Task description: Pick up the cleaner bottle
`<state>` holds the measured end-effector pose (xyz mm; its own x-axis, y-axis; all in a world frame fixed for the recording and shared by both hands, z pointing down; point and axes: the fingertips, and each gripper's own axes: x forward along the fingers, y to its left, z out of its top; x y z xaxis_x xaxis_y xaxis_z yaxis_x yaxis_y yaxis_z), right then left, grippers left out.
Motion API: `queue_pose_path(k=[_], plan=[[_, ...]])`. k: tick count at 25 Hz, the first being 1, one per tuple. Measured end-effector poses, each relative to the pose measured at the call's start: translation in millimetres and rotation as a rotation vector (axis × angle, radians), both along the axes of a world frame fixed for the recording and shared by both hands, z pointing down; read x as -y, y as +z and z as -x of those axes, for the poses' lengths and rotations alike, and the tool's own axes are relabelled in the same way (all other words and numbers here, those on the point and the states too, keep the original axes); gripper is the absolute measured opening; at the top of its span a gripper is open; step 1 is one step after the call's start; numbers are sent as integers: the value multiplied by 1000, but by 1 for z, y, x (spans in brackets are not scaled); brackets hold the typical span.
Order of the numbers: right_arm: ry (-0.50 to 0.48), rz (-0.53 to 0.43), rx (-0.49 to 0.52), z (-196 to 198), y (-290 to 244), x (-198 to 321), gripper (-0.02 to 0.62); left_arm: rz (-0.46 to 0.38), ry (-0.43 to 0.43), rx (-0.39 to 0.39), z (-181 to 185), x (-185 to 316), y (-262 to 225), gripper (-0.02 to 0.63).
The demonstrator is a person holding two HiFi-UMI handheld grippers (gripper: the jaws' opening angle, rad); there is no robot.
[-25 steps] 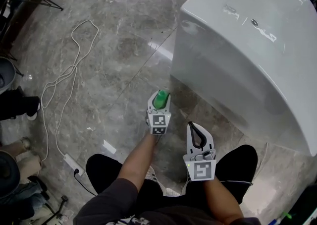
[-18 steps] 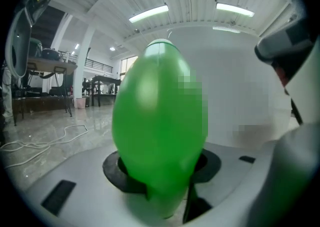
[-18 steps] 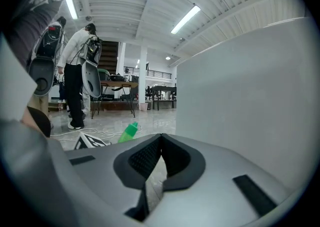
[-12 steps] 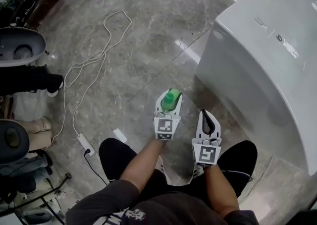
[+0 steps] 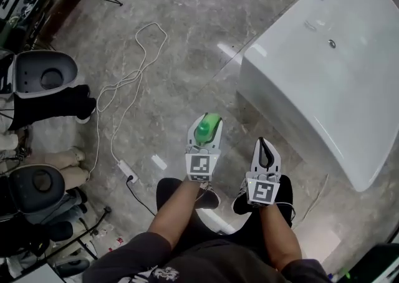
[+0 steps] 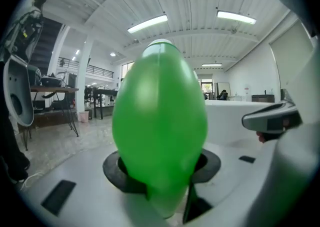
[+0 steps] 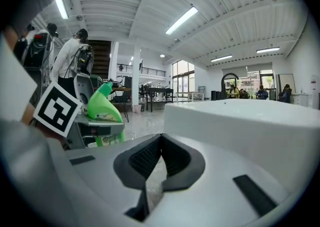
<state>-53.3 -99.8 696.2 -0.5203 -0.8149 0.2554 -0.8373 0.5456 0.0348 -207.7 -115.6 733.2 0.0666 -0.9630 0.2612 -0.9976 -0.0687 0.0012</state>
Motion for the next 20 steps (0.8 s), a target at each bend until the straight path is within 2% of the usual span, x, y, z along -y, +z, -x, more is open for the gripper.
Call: queue_pose_path(k=[6,10,12,16,20], plan=[[37,5,20,-49,-157,-5,15,12,59,-18,-51,-7,-166,183],[96,-17,49,-97,-251,4,15,49,98,-30,-94,-3,-257,184],[135,-43,57,-126,-291,10,15,35,141,-48,-121,7,-299,184],[206,-103,46,-177,-346,14,15,0,242,-48,-170,19,-356,184],[299,-140,52,-215,-375,3,15,-5,346,-47,-204,23,-386,183]])
